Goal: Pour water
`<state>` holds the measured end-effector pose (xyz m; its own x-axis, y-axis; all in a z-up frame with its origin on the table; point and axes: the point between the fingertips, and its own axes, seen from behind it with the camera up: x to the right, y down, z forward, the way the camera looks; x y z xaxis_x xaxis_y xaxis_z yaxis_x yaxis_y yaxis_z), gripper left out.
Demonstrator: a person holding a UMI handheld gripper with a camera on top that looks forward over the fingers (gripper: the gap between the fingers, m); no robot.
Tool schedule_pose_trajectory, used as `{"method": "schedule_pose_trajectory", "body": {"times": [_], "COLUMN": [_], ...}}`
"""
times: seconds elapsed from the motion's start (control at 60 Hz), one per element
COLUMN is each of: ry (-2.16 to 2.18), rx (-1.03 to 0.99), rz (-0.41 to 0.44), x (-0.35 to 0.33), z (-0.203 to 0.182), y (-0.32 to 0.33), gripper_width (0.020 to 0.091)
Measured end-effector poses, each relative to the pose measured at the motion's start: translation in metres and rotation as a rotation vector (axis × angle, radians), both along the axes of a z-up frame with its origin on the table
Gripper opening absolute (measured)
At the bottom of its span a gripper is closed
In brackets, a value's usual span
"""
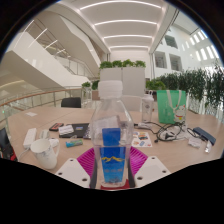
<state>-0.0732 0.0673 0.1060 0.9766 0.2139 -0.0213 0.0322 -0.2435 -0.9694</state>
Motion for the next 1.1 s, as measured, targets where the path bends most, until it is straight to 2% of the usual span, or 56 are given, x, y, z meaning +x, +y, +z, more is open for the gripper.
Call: {"method": "schedule_pose_trajectory", "body": {"times": [0.2,0.283,0.417,0.45,0.517,0.533,0.6,0.767,1.1], "ry": [-0.008,0.012,0.004,0.004,0.032,0.04,0.042,-0.048,-0.074], "rx": [-0.052,-0.045,-0.112,-0.178,-0.226,-0.224,-0.223,-0.228,-0.21], "rz": [0.012,0.011,0.004,-0.012,-0.002,0.0,-0.01,-0.052,-0.136], "x": [0.01,0.01,0.012,0.016,0.011,0.012,0.014,0.008,-0.067], "z": [-0.052,-0.053,-0.057,-0.066,-0.064,-0.059,-0.044,-0.006,0.1], "y": [-0.009,-0.01,-0.011,-0.016,-0.029,-0.036,-0.059,-0.131,-0.285], "gripper_width": [0.0453,0.0452,0.0528,0.0584,0.0835,0.0857,0.0821,0.0827,0.0826]}}
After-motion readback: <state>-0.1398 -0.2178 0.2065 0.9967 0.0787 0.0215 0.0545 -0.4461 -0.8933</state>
